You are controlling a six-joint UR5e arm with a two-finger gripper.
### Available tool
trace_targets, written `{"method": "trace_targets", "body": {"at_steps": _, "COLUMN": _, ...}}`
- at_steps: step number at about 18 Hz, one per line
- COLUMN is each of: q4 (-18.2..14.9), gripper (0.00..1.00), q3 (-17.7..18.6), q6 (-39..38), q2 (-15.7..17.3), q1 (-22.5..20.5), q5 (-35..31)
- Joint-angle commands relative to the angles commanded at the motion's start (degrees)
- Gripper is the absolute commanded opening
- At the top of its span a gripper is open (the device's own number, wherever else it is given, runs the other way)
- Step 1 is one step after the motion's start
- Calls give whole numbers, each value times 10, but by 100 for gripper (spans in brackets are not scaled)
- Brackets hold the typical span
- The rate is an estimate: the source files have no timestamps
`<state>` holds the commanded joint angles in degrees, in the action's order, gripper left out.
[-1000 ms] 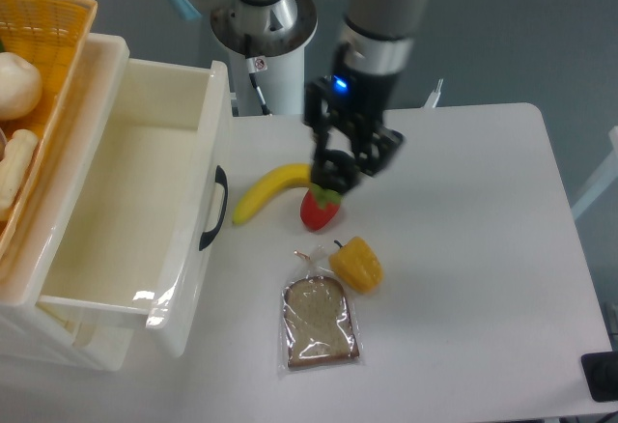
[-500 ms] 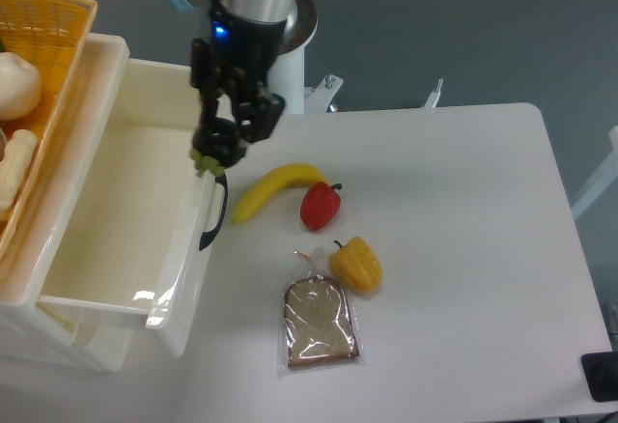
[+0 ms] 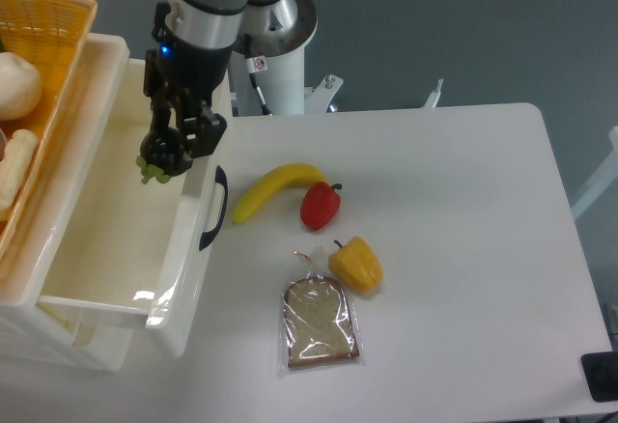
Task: Place the mangosteen in the upper white drawer
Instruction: 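Lower the mangosteen into the drawer and open the gripper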
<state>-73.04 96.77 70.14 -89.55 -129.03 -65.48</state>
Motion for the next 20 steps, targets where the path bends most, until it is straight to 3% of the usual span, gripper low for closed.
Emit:
{"method": "trace_targets", "body": {"at_steps": 4, "q4": 1, "gripper": 11, "q3": 0, "q6": -3, "q2": -13, "q1": 19, "q5": -1}}
{"method": "trace_targets", "body": {"at_steps": 8, "q4": 1, "gripper": 29, "q3": 0, "q6": 3, "q2": -32, "q1": 32, "q5": -1}}
{"method": "trace_targets", "body": {"at_steps": 13, "q4": 5, "gripper": 75, "q3": -7, "q6": 4, "q2": -53, "q1": 34, "q5": -1}}
{"method": "trace_targets", "body": {"at_steps": 15, "q4": 6, "gripper": 100, "q3": -8, "q6": 3, "q2": -55, "q1": 34, "q5": -1}}
{"method": "trace_targets", "body": {"at_steps": 20, "q4": 6, "gripper": 100, "q3": -10, "q6": 0, "q2": -55, "q1": 34, "q5": 1}}
